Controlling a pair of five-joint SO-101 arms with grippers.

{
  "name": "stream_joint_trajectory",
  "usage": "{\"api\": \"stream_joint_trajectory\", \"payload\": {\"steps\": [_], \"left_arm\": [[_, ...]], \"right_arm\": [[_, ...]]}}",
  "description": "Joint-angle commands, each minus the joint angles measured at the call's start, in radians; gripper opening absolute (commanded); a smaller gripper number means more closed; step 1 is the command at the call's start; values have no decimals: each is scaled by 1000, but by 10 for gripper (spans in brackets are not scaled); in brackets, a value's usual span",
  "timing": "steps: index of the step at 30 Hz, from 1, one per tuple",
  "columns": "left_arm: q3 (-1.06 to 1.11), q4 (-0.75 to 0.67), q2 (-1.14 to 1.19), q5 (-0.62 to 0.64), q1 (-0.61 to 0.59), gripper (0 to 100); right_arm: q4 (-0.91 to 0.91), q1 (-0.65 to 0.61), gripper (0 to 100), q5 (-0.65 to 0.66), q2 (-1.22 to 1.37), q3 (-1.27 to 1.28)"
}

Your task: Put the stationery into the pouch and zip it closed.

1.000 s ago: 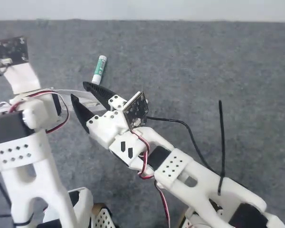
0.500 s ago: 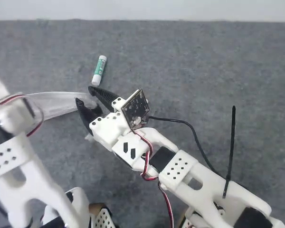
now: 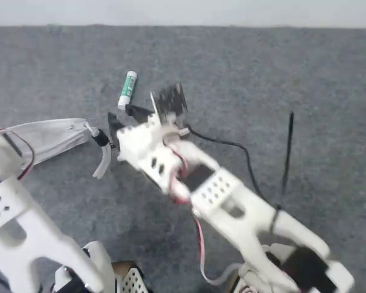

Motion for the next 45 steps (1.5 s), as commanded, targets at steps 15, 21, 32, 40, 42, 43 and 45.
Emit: {"api": "stream_joint_trajectory", "payload": {"steps": [15, 21, 32, 40, 42, 43, 45], "left_arm": [[25, -71, -11, 14, 0, 10], [35, -71, -11, 14, 2, 10], [42, -77, -11, 14, 5, 10], [51, -78, -11, 14, 5, 10], [51, -78, -11, 14, 5, 10], [51, -78, -11, 14, 5, 10], [51, -78, -11, 14, 5, 10]], "right_arm": [[259, 79, 145, -86, 760, -872], [426, 88, 146, -92, 984, -1178], [575, 122, 281, -130, 1300, -1620], [567, 122, 271, -127, 1509, -1890], [567, 125, 271, -127, 1557, -1946], [567, 127, 271, -126, 1575, -1969], [570, 130, 270, -126, 1604, -1998]]}}
